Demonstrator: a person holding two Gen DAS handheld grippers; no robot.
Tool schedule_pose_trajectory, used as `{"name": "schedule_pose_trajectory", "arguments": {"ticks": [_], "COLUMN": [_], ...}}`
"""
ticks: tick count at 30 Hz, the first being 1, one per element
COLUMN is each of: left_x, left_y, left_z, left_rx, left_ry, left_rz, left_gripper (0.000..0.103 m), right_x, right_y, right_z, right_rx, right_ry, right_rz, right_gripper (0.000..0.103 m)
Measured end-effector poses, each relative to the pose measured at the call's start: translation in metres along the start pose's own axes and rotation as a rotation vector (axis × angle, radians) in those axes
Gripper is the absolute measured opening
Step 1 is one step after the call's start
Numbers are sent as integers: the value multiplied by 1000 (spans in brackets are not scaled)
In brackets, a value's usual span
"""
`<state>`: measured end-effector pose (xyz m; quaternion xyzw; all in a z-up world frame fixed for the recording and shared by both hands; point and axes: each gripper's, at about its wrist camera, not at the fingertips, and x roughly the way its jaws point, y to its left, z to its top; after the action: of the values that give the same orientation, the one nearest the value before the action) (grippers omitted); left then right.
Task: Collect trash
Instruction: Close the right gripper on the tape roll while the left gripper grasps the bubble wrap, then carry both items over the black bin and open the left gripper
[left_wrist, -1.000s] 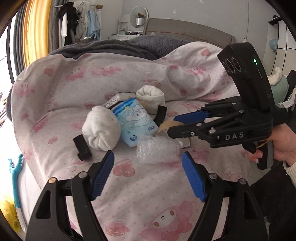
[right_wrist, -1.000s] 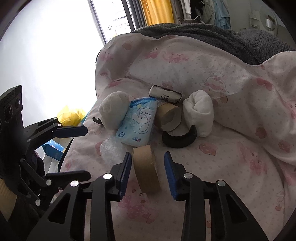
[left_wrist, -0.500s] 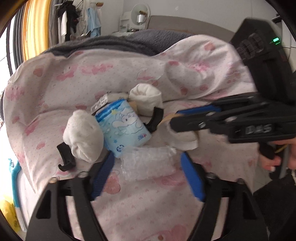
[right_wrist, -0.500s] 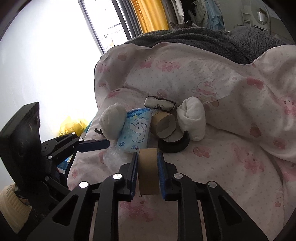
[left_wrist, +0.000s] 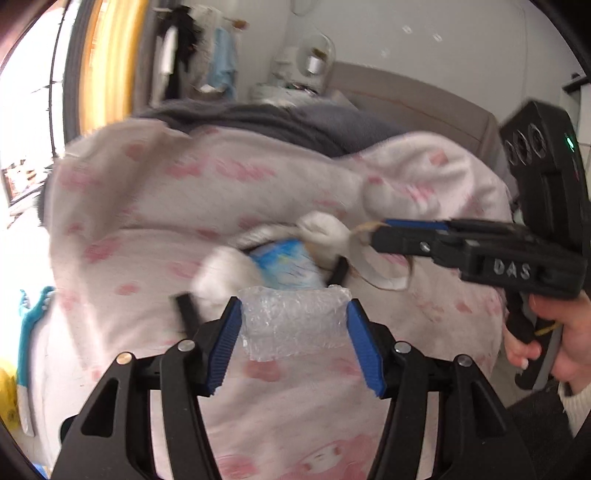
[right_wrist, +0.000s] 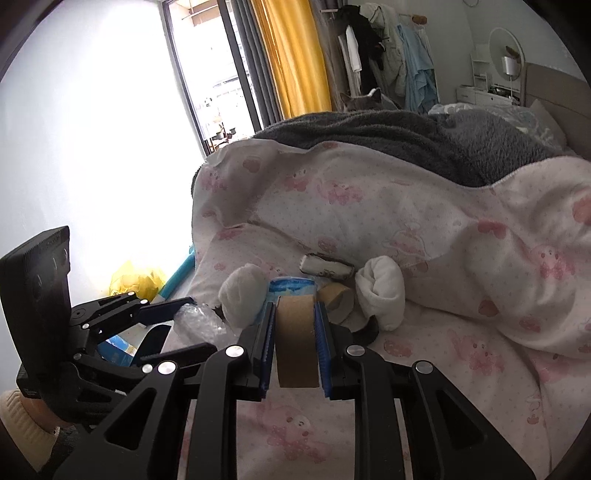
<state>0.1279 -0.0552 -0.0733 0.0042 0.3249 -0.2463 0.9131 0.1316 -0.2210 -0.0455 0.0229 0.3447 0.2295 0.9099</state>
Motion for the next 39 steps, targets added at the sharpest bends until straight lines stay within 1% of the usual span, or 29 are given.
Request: {"name": "schedule_pose_trajectory", "arguments": {"ticks": [3,5,7,9,13,18,22,26,29,32,34,37,39], "left_x": [-16,-26,-34,-41,-55,-64,-67,-73,-76,-73,-73,-78,-82], "left_y": [21,34,49,66,97,136,169,199,211,222,228,234,238], "left_z": [-3,-6,-10,-17,-29,-56,-82,-113,-132,-146,-153,-161,-163], "left_rx": [-52,-76,-96,-131,-162,-217,-292,-359,-387,-424,-444,-465,-470], "left_ry": [-27,-41,-38,-30,6,96,175,254,312,364,394,408,406], "left_rz": [83,153,231,281,364,439,459,449,449,428,415,404,409], "left_gripper": [61,61,62,62,62,62,62,62,62,63,72,81,83], "right_x": [3,5,11,19,36,52,66,85,100,114,121,135,143], "right_y": [26,43,60,80,113,150,177,201,214,226,236,242,246], "right_z": [8,12,15,16,15,13,10,3,-3,-8,-13,-17,-22], "right_rx": [-46,-76,-89,-110,-127,-143,-161,-171,-169,-171,-180,-182,-182], "right_ry": [-12,-21,-22,-14,8,30,52,87,124,157,181,212,233], "right_rz": [16,26,55,81,136,193,225,250,264,275,272,272,272], "right_gripper": [21,21,21,21,21,21,21,21,21,21,21,21,21]}}
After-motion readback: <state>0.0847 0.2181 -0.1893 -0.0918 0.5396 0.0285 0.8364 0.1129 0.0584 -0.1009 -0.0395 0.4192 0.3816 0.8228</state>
